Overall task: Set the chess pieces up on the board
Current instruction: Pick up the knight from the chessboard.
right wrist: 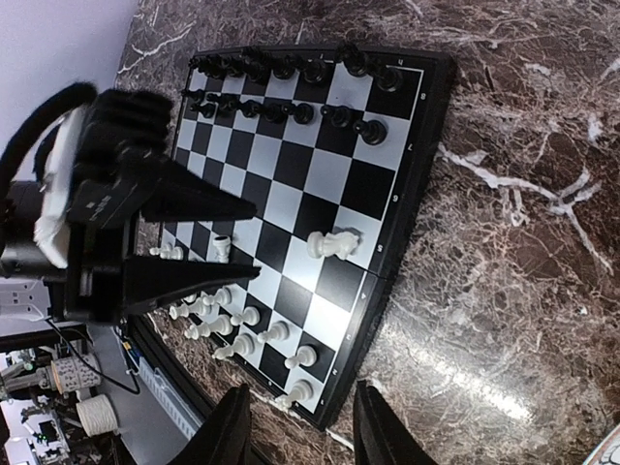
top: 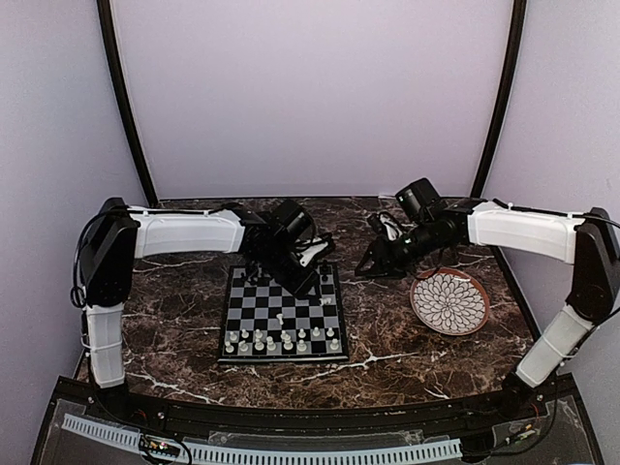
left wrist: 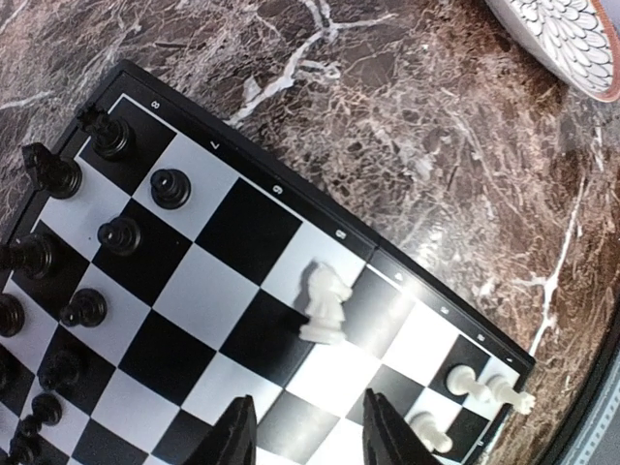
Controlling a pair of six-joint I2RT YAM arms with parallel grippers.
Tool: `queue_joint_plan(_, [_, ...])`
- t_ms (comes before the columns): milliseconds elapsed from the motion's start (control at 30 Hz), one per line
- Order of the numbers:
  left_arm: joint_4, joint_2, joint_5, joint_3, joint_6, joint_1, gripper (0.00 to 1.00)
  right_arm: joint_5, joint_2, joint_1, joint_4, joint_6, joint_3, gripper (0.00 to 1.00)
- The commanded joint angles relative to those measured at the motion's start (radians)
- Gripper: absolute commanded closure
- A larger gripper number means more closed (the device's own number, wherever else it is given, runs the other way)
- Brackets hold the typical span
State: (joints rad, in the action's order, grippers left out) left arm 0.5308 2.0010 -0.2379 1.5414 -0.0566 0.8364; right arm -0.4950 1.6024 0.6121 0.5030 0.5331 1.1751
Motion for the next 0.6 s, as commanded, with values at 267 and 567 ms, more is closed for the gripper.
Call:
queue_joint_plan(267, [0.104, 0.134, 0.008, 0.155, 0.137, 0.007, 0.59, 0.056, -0.109, -0.02, 0.063, -0.025, -0.093, 0.61])
queue_joint_plan(567, [0.131, 0.193, -0.025, 0.195, 0.145, 0.013, 0.59, 0.063, -0.121, -0.029, 0.076, -0.036, -0.109, 0.6])
